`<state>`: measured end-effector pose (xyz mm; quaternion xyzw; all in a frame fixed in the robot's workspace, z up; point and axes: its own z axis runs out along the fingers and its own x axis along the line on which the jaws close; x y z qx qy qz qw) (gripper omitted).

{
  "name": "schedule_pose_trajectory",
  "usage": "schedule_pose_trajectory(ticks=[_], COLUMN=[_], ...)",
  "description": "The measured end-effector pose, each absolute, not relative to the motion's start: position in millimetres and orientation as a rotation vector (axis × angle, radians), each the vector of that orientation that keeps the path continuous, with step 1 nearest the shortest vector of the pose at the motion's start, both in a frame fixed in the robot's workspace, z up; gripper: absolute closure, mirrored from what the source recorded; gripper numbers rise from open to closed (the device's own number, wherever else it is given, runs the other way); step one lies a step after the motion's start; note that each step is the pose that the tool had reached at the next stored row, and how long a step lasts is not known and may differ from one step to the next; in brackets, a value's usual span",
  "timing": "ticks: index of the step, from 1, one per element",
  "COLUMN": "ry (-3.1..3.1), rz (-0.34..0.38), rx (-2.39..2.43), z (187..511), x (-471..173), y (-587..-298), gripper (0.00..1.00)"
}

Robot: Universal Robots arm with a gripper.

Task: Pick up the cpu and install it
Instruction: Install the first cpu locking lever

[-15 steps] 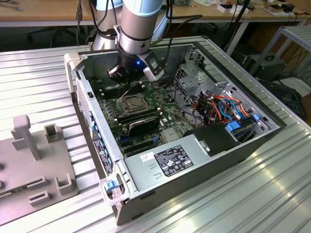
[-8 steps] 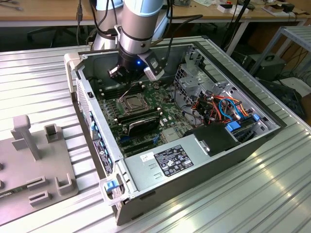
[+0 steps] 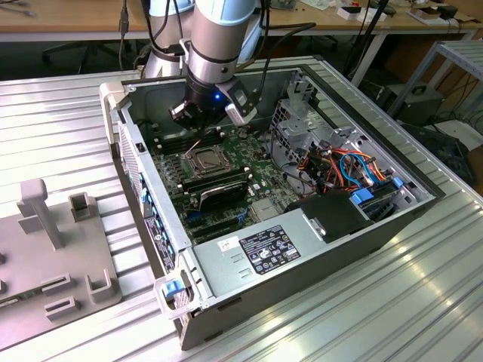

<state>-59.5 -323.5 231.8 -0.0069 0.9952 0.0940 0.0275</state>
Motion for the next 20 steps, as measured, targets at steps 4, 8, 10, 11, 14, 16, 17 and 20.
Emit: schedule_pose_trajectory(ticks=[4, 8, 10, 11, 14, 16, 17, 20], ry=[3.073, 3.073, 3.073, 3.073, 3.073, 3.073, 3.073, 3.073], rz=[0.290, 0.290, 0.290, 0.290, 0.290, 0.290, 0.290, 0.291], rx=[-0.021, -0.021, -0.021, -0.021, -0.021, -0.021, -0.021, -0.021], z=[231.8, 231.4, 230.9, 230.7, 229.5, 229.3, 229.2, 228.4], x=[-59.6, -59.1, -58.5, -58.2, -56.1, -55.9, -55.9, -55.8], y=[-322.2, -322.0, -322.1, -322.1, -322.1, -322.1, -322.1, -322.1], gripper=[0.89, 0.89, 0.89, 0.89, 0.89, 0.89, 0.89, 0.89])
